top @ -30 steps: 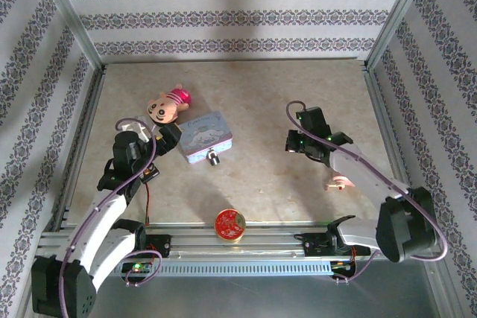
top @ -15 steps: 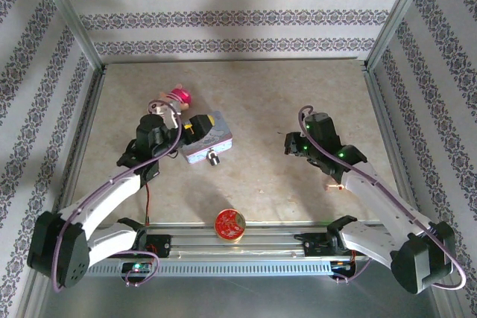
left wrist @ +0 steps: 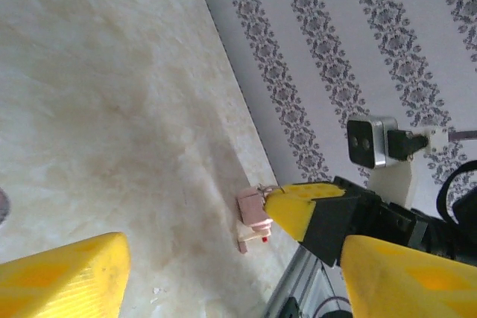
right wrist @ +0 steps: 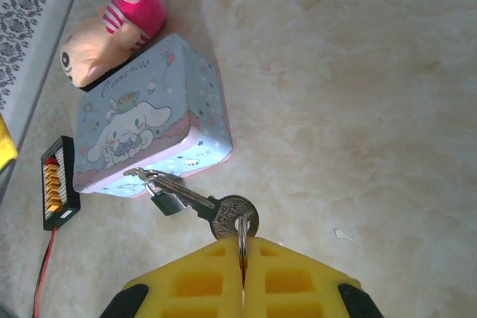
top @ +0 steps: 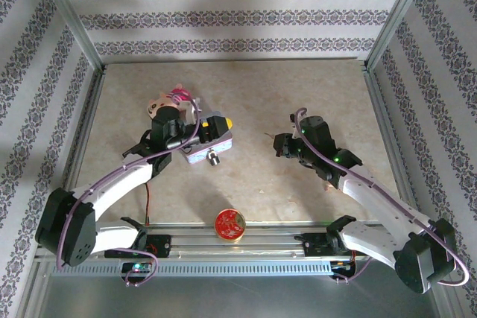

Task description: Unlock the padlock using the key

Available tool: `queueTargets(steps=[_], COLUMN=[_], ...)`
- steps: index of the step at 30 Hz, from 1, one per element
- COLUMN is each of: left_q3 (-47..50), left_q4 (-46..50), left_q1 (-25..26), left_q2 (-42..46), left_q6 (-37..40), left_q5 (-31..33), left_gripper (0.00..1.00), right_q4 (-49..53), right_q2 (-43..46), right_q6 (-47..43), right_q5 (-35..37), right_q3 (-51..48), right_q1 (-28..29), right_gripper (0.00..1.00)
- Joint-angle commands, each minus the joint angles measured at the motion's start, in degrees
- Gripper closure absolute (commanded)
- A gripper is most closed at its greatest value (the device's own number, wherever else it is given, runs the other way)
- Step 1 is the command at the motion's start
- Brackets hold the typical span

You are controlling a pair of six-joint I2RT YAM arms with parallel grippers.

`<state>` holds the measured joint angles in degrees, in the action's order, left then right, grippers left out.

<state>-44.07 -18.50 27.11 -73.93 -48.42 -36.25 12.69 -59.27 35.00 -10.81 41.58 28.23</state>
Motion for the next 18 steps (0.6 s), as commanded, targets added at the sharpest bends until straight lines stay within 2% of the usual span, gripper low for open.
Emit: queueTargets(steps=[1, 8, 14, 18], left_q3=[-2.2, -4.9, -6.0, -6.7], left_q4=[-3.8, -10.3, -20.5, -22.7], left_q1=[2.3, 5.6, 6.3, 6.5], left_q2=[-3.1, -10.0, -15.7, -17.7], left_q6=[0.3, -4.1, -11.3, -13.3], left_q5=[-3.2, -3.1, -4.1, -4.1], left_gripper=[0.30, 0.32, 0.32, 0.33], right_q4=[-3.7, -4.1, -4.2, -4.4], right_q2=[-0.5, -1.2, -1.4, -1.8], right_q6=[1.6, 1.6, 2.0, 2.0], right_q5=[-1.5, -0.9, -0.4, -0.2], right_q3=[0.0, 0.6, -0.3, -0.4], right_q1=[0.9, 2.1, 2.4, 2.5], right_gripper=[1.00, 1.00, 1.00, 1.00])
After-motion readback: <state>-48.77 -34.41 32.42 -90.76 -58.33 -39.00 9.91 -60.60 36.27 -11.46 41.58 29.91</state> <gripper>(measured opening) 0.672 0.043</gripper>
